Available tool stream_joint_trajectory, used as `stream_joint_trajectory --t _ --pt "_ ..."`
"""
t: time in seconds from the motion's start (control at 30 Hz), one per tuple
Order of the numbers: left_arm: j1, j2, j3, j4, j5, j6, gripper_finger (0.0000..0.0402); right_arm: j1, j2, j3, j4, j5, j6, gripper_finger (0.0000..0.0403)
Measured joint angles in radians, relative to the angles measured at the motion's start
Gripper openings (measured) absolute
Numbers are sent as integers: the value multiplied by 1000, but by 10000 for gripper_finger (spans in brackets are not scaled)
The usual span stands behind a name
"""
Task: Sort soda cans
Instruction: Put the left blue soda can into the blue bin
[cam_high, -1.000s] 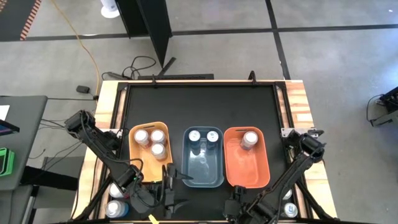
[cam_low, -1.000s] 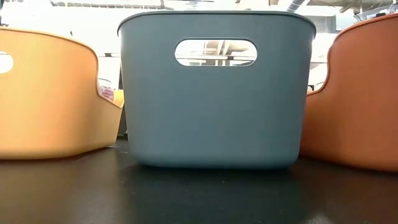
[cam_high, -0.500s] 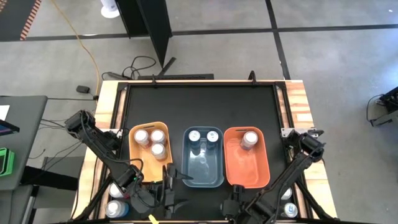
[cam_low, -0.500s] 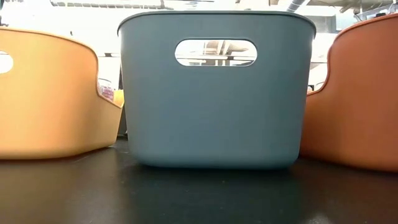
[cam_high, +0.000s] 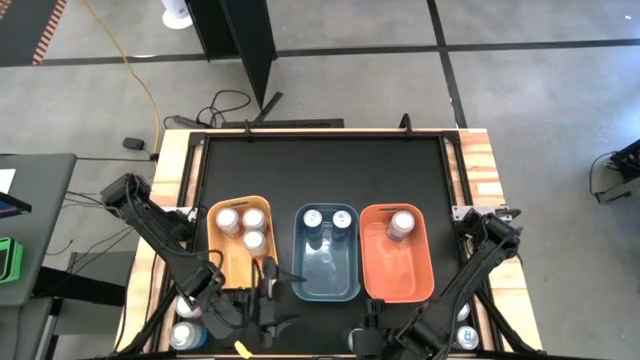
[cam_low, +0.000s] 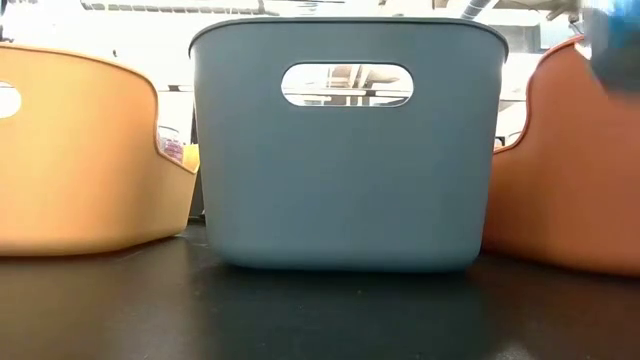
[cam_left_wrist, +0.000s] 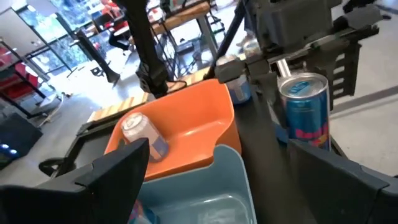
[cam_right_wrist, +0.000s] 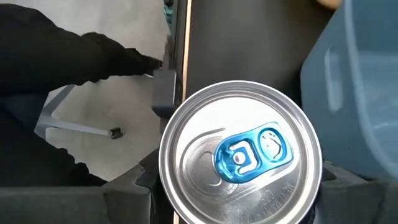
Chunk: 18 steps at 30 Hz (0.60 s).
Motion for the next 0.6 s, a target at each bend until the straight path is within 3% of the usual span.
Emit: stream_joint_trajectory --t 0.13,0.37,0.6 --pt "-21 -52 0 -30 -22 -7 375 -21 0 109 -79 14 -79 221" --pt "-87 -128 1 -165 -164 -97 375 -79 0 300 -148 19 -267 221" --pt "-141 -143 1 -329 -248 -213 375 -241 -2 398 -245 20 -394 221"
